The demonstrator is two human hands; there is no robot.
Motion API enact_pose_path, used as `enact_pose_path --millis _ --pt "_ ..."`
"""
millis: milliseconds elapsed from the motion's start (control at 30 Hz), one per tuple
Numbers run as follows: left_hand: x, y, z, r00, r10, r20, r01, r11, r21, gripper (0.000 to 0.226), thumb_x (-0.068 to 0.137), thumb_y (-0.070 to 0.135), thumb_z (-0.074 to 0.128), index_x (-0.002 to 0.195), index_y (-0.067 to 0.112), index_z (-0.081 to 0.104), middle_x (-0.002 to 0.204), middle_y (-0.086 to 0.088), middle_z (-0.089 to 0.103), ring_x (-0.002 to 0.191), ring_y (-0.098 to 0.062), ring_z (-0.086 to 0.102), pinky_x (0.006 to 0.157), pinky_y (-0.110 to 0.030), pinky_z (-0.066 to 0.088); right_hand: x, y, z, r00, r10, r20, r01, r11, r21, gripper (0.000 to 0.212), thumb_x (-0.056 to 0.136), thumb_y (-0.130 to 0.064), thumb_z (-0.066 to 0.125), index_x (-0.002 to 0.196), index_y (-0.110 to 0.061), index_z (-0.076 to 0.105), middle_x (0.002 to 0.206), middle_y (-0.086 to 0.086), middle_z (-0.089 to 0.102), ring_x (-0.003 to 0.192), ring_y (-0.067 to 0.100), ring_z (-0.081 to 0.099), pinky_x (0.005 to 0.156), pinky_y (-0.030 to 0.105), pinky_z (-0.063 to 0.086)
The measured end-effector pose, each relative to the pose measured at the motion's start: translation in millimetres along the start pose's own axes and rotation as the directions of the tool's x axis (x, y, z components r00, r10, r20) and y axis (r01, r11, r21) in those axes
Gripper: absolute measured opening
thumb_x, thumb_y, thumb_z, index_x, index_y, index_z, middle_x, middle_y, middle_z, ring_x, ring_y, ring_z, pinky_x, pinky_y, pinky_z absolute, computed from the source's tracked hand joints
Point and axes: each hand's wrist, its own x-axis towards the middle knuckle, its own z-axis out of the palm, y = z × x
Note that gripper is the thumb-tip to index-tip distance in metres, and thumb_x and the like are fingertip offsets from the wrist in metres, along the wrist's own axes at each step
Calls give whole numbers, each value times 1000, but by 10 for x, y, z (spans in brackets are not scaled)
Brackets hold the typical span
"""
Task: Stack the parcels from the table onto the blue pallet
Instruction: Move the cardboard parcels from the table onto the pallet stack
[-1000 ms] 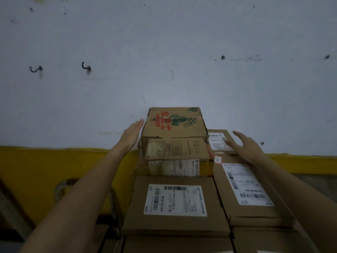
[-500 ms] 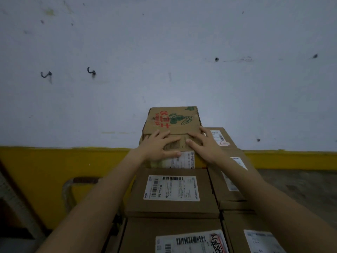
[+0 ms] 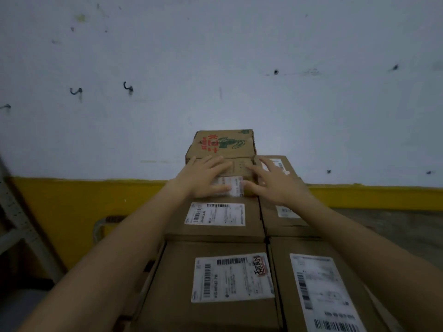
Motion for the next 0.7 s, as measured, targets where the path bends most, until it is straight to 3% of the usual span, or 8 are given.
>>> enact_pose_path --millis 167,333,533,700 --pt "-575 230 127 994 92 66 -90 995 -36 73 86 70 31 148 36 12 159 6 9 146 -15 7 118 -45 8 -661 77 -43 981 -1 195 2 1000 -8 68 81 -73 35 142 -48 20 158 -9 6 143 20 16 112 41 22" --pt "-1127 583 266 968 136 212 -117 988 -101 76 84 74 30 148 39 8 159 8 7 146 -15 5 118 -44 7 -1268 17 -33 968 59 242 -59 998 -10 70 80 -74 38 142 -47 20 157 -4 11 142 24 18 112 41 22" --pt "-1682 917 321 966 166 197 -124 970 -210 81 78 80 29 147 42 8 159 9 5 146 -17 4 118 -47 5 -1969 -321 -96 979 46 200 -25 994 -107 71 80 -73 37 143 -42 24 156 1 17 142 22 17 114 40 19" --pt "-1995 1002 500 967 108 232 -74 986 -150 72 83 74 30 145 46 6 158 7 6 145 -20 5 115 -49 5 -2571 -408 -234 943 24 333 -6 998 -55 76 77 -74 41 144 -46 19 156 -2 16 142 18 16 112 33 16"
